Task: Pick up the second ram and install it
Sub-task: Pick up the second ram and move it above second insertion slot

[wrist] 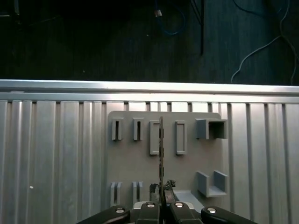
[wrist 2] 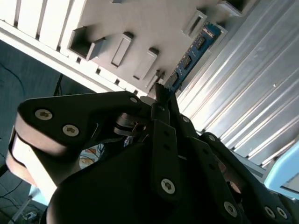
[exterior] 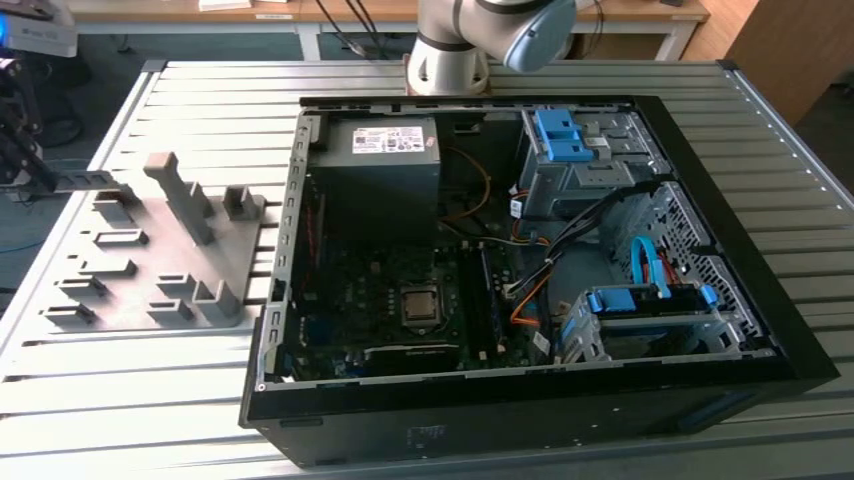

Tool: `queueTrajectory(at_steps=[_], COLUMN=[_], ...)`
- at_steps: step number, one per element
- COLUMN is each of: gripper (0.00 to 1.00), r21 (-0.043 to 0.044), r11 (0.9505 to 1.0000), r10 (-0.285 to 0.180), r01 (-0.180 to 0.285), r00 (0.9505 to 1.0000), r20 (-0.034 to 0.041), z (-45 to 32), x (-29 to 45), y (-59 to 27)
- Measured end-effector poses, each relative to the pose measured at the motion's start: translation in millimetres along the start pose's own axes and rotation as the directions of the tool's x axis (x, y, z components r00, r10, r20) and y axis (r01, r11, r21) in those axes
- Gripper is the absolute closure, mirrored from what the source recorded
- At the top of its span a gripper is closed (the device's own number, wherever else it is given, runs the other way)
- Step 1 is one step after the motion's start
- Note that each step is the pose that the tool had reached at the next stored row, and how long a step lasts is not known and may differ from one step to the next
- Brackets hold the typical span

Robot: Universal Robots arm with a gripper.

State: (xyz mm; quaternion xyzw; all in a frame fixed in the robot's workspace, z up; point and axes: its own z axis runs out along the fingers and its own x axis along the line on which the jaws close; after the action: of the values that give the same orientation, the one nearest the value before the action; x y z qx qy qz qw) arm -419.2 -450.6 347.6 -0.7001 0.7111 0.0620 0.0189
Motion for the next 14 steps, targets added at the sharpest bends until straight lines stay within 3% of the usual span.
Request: queueTrajectory(at_steps=[4,5,14], gripper=[0.86,0.86,0.86], r21=[0.0014,0.0016,0.0016], r11=[1.0,1.0,1.0], r10=[0.004,0.005,0.005], r01=[-0.004,-0.005,-0.005], r00=[0.9974,0.997,0.9969], r20=[-0.0714,-0.0774,-0.0782], z=[-0.4,-1.5,-39.5], x=[-0.4,-0.4,-4.8], y=[0.1,0.2,2.5])
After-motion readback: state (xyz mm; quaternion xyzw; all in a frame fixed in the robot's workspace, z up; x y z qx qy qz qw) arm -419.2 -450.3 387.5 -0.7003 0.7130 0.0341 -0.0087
